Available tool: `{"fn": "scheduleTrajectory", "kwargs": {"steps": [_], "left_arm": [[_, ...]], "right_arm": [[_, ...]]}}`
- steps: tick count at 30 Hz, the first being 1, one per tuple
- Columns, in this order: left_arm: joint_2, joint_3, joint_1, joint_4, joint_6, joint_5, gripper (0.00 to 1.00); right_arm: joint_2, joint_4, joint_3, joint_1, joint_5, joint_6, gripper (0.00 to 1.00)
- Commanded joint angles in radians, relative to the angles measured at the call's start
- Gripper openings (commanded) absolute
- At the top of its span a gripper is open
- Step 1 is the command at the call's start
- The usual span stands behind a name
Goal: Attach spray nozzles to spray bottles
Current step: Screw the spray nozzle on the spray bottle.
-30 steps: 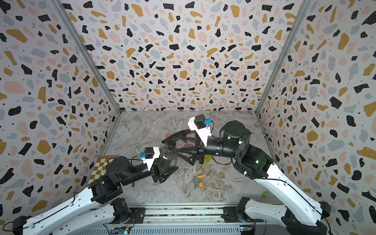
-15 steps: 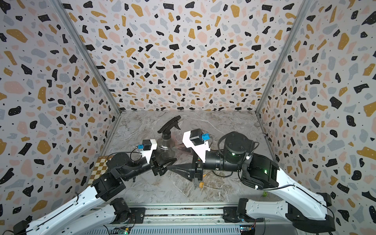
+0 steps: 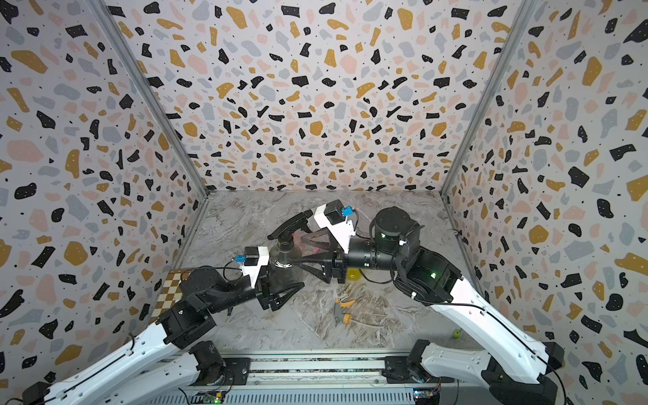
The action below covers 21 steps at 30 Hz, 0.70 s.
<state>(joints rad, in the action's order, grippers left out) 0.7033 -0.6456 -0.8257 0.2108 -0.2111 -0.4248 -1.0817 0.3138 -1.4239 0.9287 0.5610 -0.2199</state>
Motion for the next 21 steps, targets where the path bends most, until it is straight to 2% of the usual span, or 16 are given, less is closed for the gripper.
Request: {"fn": "scheduleTrajectory", "kwargs": {"steps": [1, 10, 21], "left_arm": [[-0.006, 0.011, 0.002, 0.073, -0.001, -0.038, 0.0], [0.002, 0.002, 0.002, 0.06, 0.001, -0.065, 0.0], [0.01, 0.0, 0.002, 0.055, 0.002, -0.042, 0.0]], "right_arm": [[-0.004, -0.064, -0.017, -0.001, 0.03, -0.016, 0.62], [-0.053, -0.099, -0.051, -0.001, 0.063, -0.034, 0.6], [-0.064, -0.115, -0.084, 0.014, 0.066, -0.058, 0.57]]}}
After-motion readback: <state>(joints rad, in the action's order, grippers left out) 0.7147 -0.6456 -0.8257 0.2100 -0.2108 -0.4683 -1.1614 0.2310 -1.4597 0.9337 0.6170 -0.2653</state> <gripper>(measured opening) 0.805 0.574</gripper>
